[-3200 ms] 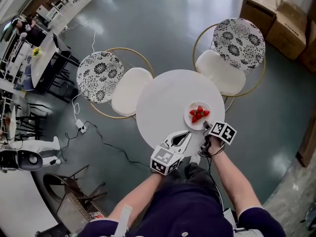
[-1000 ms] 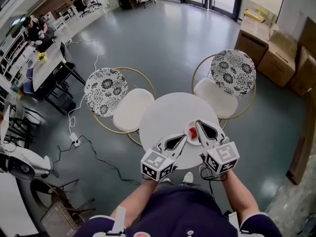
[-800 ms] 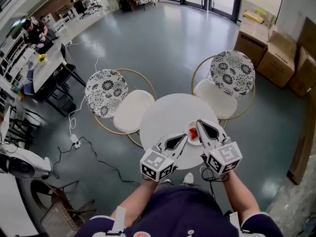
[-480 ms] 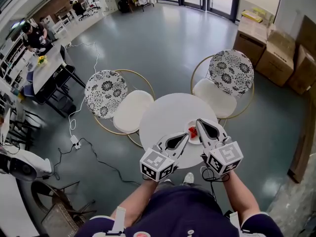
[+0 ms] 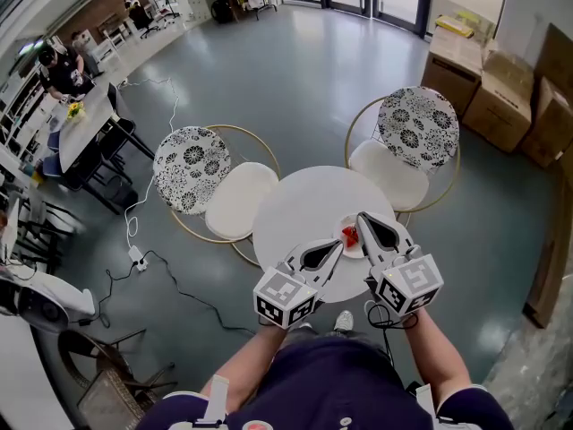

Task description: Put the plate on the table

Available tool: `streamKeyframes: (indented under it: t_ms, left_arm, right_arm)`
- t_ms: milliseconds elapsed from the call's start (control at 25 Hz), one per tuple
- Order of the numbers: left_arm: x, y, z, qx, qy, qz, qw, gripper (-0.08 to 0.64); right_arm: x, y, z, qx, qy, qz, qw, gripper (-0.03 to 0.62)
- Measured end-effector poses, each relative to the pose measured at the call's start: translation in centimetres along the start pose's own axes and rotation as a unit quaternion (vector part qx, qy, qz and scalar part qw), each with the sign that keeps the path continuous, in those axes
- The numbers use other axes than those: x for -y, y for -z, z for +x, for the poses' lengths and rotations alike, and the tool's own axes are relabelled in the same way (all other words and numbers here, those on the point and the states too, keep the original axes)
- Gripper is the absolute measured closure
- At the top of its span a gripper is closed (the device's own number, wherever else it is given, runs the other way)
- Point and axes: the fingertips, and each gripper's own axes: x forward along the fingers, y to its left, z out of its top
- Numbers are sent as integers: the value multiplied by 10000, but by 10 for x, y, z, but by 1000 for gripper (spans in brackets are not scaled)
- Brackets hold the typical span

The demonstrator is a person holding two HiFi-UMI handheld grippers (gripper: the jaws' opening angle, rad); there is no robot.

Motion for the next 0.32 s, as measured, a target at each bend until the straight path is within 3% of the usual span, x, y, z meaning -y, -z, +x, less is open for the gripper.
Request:
streamKeyframes:
  t_ms: [320]
  left_arm:
    - [2,2,-3,3,28,3,10000,555]
  right_arm:
    - [-2,1,-2,-4,50,19,10000,588]
